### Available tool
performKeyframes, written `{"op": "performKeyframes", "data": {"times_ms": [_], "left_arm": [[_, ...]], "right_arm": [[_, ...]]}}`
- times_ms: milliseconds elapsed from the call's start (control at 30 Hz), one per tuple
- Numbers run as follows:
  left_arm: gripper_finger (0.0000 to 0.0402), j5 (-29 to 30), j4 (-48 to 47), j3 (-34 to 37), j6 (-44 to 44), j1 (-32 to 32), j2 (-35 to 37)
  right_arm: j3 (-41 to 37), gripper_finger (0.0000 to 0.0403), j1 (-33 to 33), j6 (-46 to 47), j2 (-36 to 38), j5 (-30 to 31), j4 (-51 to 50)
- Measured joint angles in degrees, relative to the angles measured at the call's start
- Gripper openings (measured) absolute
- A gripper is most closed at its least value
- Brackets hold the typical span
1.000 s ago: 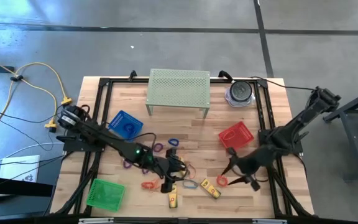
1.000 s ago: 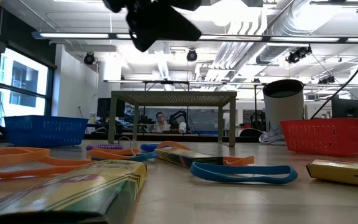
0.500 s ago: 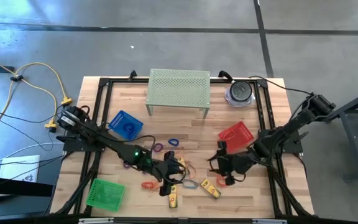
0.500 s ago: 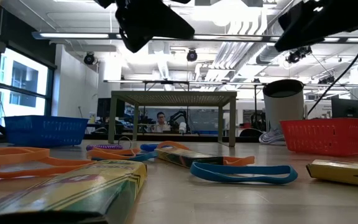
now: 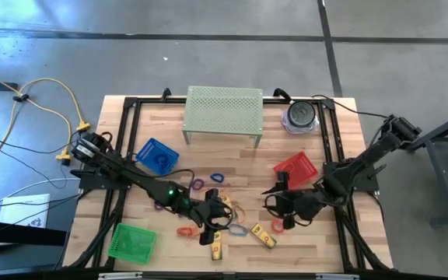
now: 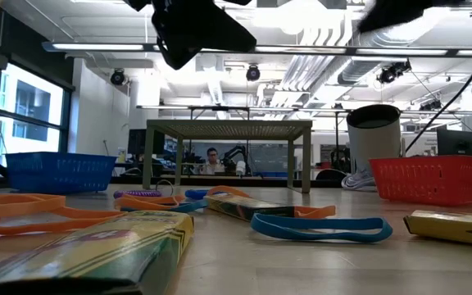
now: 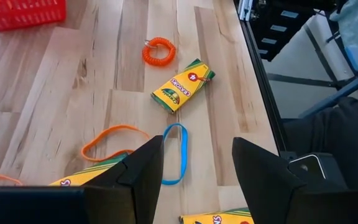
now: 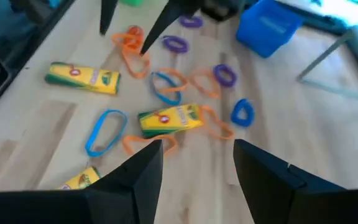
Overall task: Pick & Place Office Desk Supplies
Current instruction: Put the crayon box into the green bin
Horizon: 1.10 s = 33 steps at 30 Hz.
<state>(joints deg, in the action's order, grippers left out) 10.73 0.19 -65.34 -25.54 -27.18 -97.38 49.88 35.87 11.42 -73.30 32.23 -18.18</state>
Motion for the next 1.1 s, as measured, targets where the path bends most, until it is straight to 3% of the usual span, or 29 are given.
{"op": "performKeyframes", "data": {"times_ms": [200, 300, 433, 600, 833, 1000, 1100], "left_arm": [[0.0186, 0.01, -0.26, 0.00, 0.00, -0.09, 0.00], [0.0186, 0.01, -0.26, 0.00, 0.00, -0.45, 0.00], [0.0186, 0.01, -0.26, 0.00, 0.02, -1.23, 0.00], [0.0186, -0.04, -0.21, 0.00, 0.02, -2.03, 0.00], [0.0186, -0.05, -0.20, 0.00, 0.34, -0.35, 0.00], [0.0186, 0.08, -0.29, 0.00, 1.46, 0.87, 0.00], [0.0186, 0.02, -0.25, 0.00, 1.47, 0.79, 0.00]], "right_arm": [[15.53, 0.0185, 0.91, 11.33, -3.96, -0.02, -18.95], [19.79, 0.0184, 0.82, 21.71, -7.22, -7.13, -26.63], [20.86, 0.0179, -0.40, 33.84, -10.92, -21.17, -30.54], [20.86, 0.0169, -2.22, 37.55, -14.45, -32.24, -30.48], [20.87, 0.0161, -5.22, 25.02, -17.02, -29.87, -26.00], [20.84, 0.0161, -5.92, 34.25, -17.09, -28.28, -22.80], [20.82, 0.0161, -6.11, 33.03, -17.09, -28.16, -20.37]]}}
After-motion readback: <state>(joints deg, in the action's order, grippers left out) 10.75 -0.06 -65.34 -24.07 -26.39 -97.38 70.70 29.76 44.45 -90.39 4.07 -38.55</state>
